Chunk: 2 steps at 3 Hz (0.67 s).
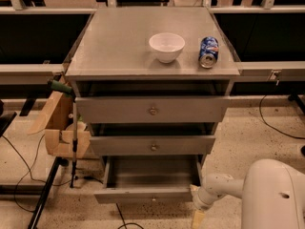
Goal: Open bottom drawer
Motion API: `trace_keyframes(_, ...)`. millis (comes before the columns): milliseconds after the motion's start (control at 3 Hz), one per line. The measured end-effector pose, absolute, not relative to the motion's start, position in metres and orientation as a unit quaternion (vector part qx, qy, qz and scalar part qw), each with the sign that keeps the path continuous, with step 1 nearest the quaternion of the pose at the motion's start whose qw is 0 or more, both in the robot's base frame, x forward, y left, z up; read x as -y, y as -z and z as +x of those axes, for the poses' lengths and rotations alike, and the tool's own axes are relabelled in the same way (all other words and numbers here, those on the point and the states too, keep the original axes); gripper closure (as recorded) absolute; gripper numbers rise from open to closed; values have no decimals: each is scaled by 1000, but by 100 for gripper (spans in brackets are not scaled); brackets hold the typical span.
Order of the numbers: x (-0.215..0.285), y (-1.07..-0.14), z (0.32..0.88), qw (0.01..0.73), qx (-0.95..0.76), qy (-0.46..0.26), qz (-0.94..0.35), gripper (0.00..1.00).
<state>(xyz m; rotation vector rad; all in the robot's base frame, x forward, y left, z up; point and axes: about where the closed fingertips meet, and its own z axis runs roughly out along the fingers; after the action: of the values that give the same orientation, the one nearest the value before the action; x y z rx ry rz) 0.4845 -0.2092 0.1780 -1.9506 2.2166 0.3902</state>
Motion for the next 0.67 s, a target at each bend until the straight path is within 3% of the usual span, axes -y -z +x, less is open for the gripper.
trace_keyframes(667,211,-178,483,67,-740,-133,-656,0)
